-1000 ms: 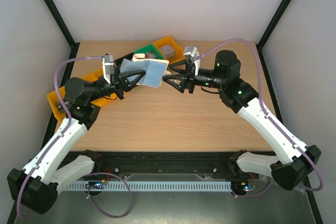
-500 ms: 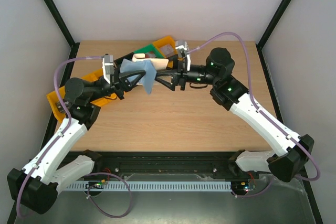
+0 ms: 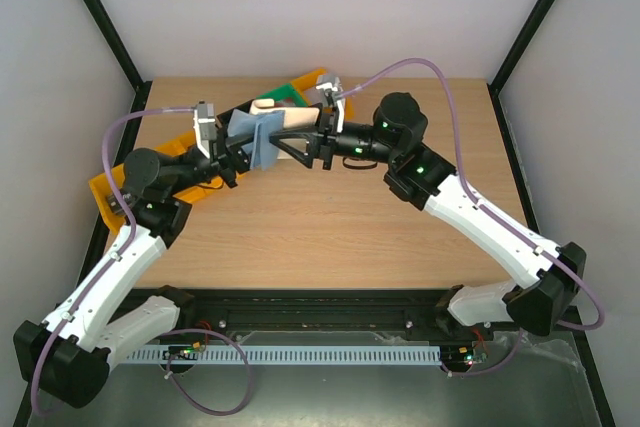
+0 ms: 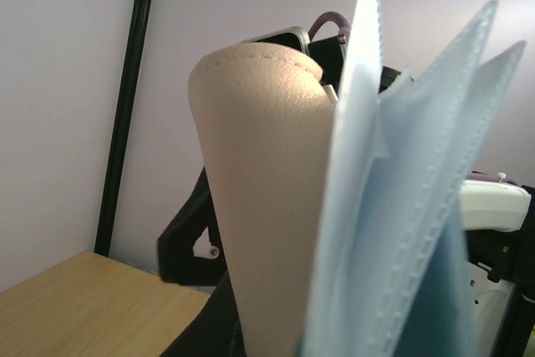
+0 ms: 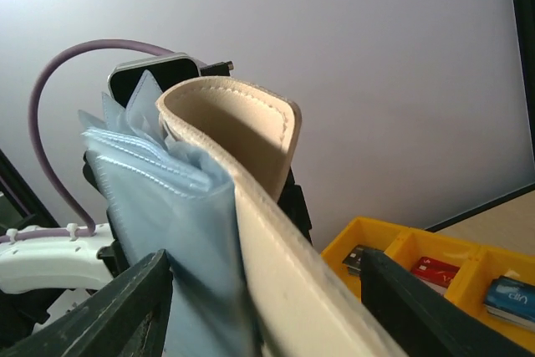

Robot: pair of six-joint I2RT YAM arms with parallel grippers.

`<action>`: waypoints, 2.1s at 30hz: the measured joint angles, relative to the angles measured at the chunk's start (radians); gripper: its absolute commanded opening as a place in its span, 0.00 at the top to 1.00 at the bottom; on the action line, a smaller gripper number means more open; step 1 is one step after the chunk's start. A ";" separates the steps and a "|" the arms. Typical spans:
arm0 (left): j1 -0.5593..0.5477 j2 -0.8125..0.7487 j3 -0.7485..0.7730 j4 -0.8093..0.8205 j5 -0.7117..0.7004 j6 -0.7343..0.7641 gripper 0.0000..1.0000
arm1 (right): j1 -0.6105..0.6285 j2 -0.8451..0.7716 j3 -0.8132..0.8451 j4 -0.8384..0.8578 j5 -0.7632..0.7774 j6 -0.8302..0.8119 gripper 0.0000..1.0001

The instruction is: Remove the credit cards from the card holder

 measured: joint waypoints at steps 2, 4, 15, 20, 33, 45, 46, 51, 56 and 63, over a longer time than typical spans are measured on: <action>-0.005 0.000 -0.003 0.000 -0.002 0.000 0.98 | 0.014 0.019 0.011 0.003 0.014 0.005 0.42; -0.005 -0.001 -0.010 0.000 -0.008 -0.001 0.98 | 0.022 0.031 0.020 0.005 0.021 0.007 0.52; -0.004 -0.021 -0.040 0.015 -0.050 -0.025 0.98 | 0.038 0.011 0.043 -0.048 0.072 -0.009 0.98; -0.005 -0.026 -0.048 0.013 -0.042 -0.040 0.86 | 0.040 0.004 0.063 -0.121 0.086 -0.043 0.98; 0.046 -0.041 -0.069 -0.026 -0.021 -0.046 0.40 | -0.058 -0.023 0.129 -0.322 -0.036 -0.114 0.98; 0.173 -0.074 -0.070 -0.013 0.117 -0.118 0.16 | -0.109 0.010 0.257 -0.615 -0.072 -0.291 0.98; 0.178 -0.070 -0.071 0.001 0.132 -0.135 0.16 | -0.109 0.018 0.263 -0.632 -0.076 -0.304 0.98; 0.112 -0.065 -0.071 -0.071 0.154 -0.057 0.17 | -0.109 0.053 0.265 -0.649 -0.143 -0.299 0.98; 0.095 -0.037 -0.062 -0.167 0.140 0.018 0.47 | -0.109 0.073 0.250 -0.632 -0.217 -0.272 0.98; 0.081 -0.036 -0.062 -0.183 0.143 0.048 0.84 | -0.111 0.073 0.220 -0.591 -0.278 -0.243 0.98</action>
